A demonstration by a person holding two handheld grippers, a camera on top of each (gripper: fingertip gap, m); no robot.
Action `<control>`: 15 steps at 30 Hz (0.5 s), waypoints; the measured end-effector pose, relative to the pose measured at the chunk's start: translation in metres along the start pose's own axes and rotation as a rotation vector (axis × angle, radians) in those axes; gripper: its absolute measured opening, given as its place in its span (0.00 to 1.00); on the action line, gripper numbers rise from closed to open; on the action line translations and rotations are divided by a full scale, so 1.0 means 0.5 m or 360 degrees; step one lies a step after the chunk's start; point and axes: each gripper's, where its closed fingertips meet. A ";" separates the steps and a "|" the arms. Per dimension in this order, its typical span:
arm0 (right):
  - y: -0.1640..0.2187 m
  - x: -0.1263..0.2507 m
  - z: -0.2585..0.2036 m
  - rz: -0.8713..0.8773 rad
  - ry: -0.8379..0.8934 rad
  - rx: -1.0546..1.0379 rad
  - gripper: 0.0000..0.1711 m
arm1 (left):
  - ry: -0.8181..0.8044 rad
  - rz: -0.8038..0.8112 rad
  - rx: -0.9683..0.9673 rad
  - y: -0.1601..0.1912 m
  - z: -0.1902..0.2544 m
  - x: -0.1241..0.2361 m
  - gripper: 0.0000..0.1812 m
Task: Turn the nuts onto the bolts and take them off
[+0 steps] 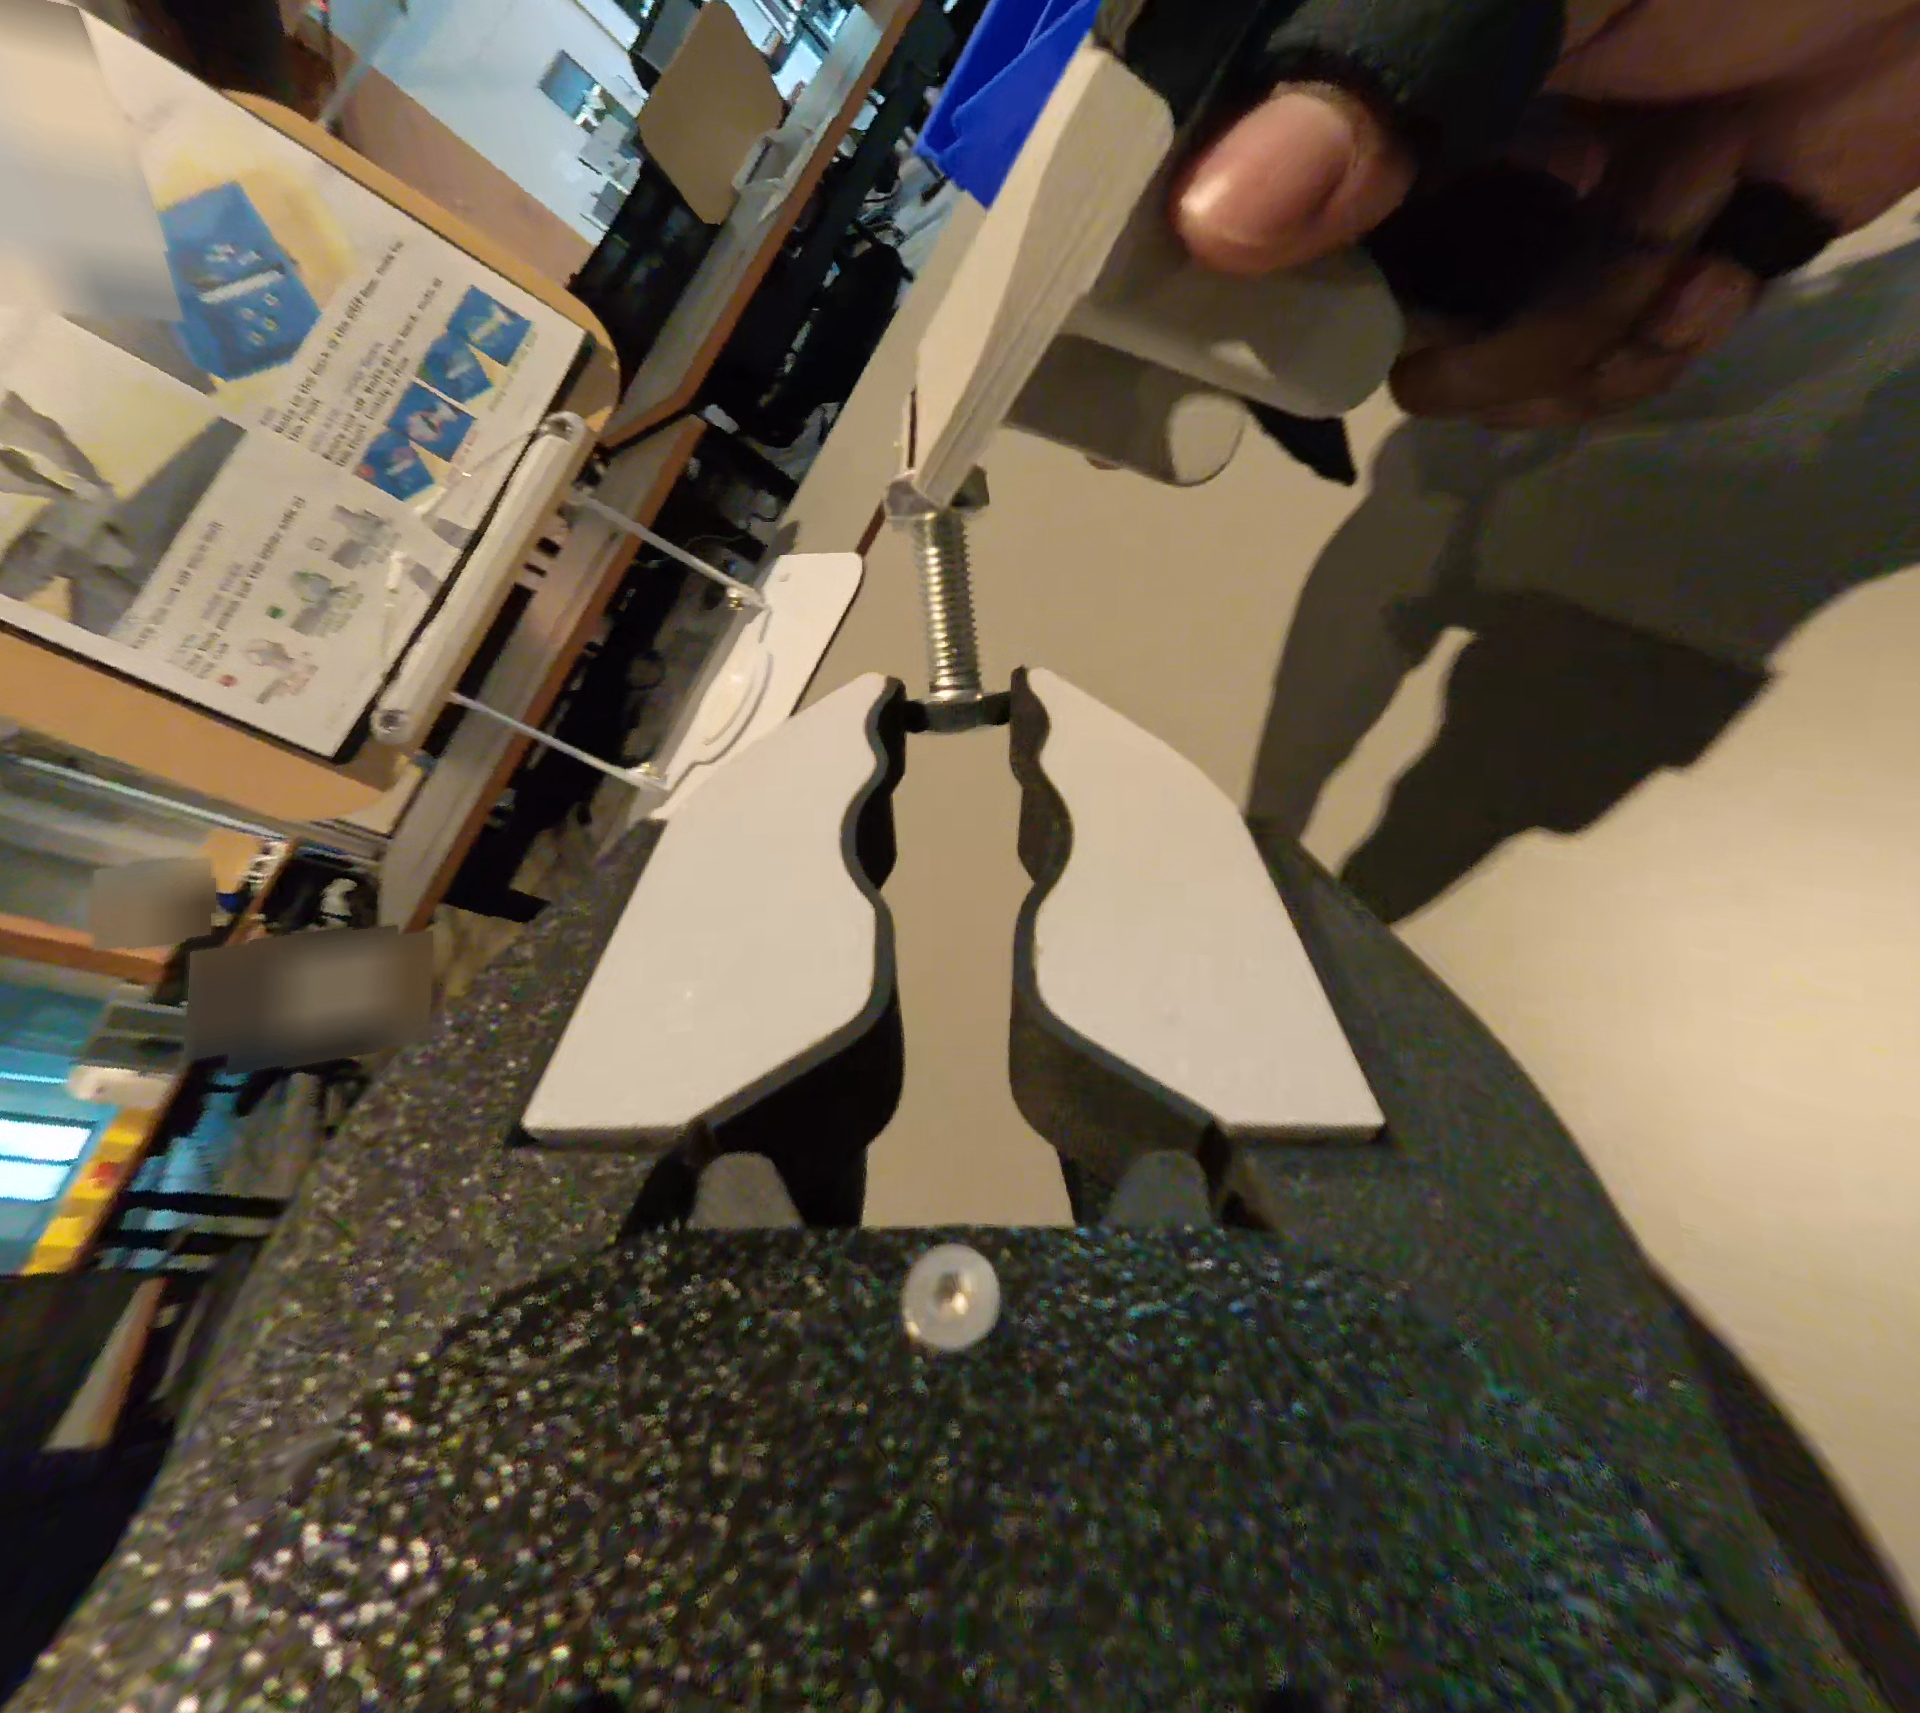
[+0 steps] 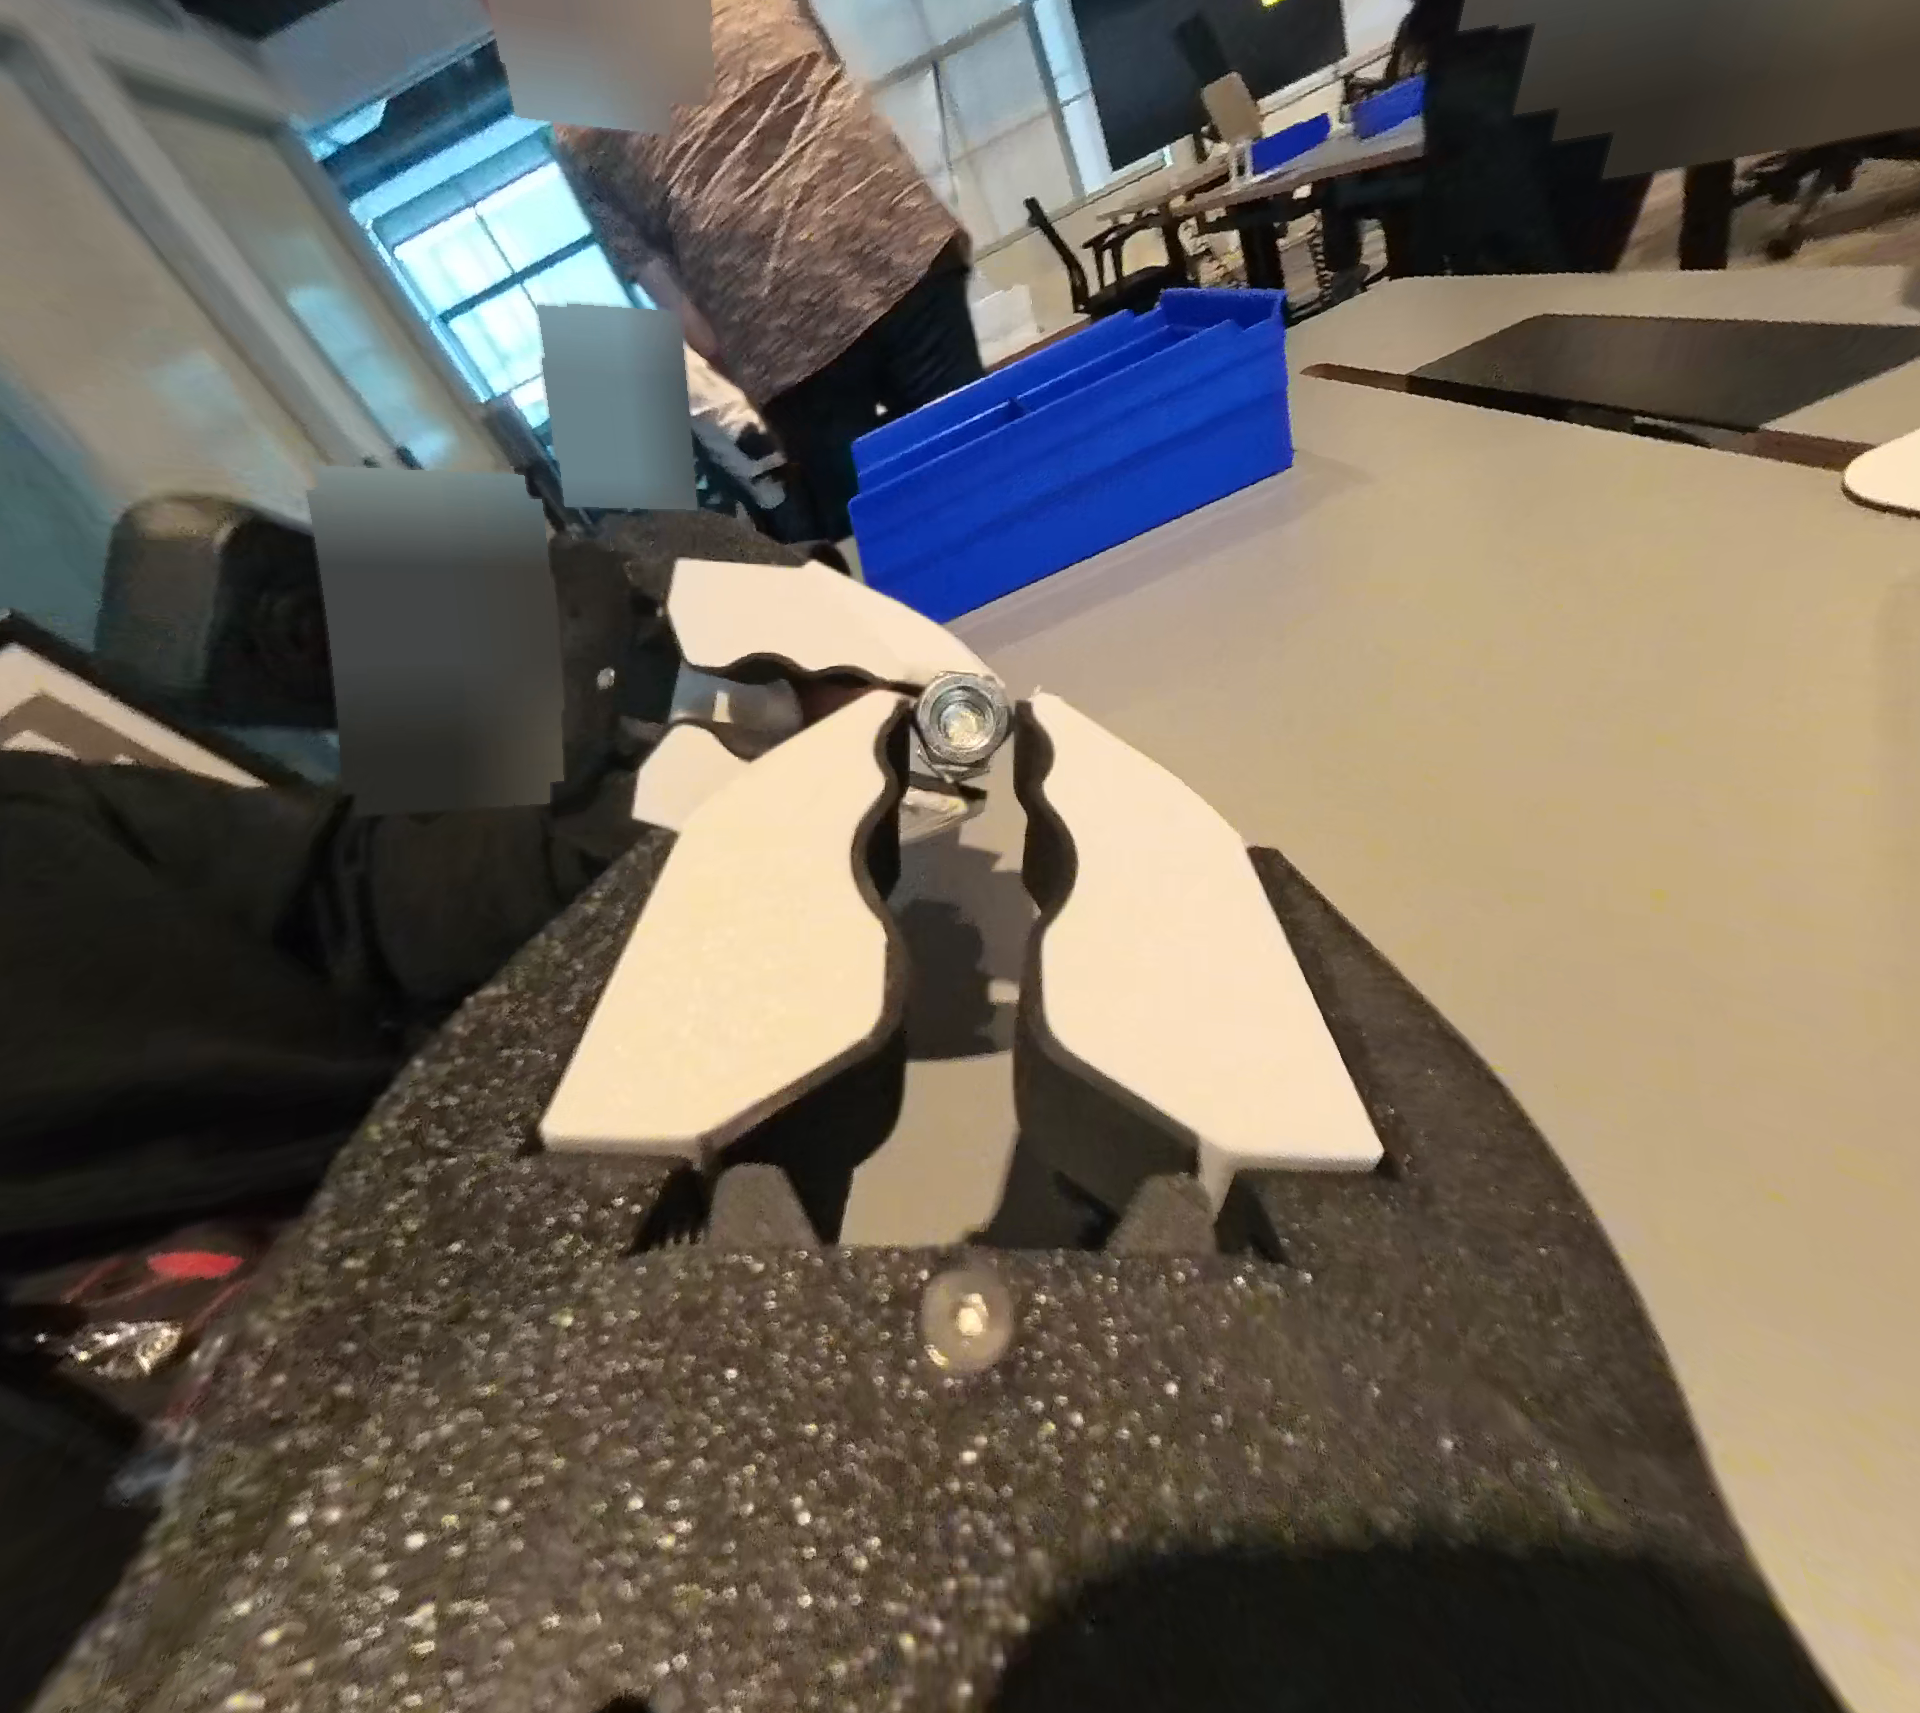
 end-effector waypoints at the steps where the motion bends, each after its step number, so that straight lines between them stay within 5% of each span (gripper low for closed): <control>1: 0.000 0.002 -0.001 0.0008 0.0021 -0.0019 0.11 | -0.0022 -0.0019 -0.0029 -0.001 0.000 0.000 0.10; 15: 0.006 0.020 -0.005 0.0029 0.0267 0.0047 0.11 | 0.0147 0.0147 0.0183 -0.013 0.023 -0.009 0.10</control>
Point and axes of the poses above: each gripper's, where its closed fingertips meet, x back along the fingers, y out of its underside, z = x × y across the jaws, and after that the axes turned 12 degrees about y, right-handed
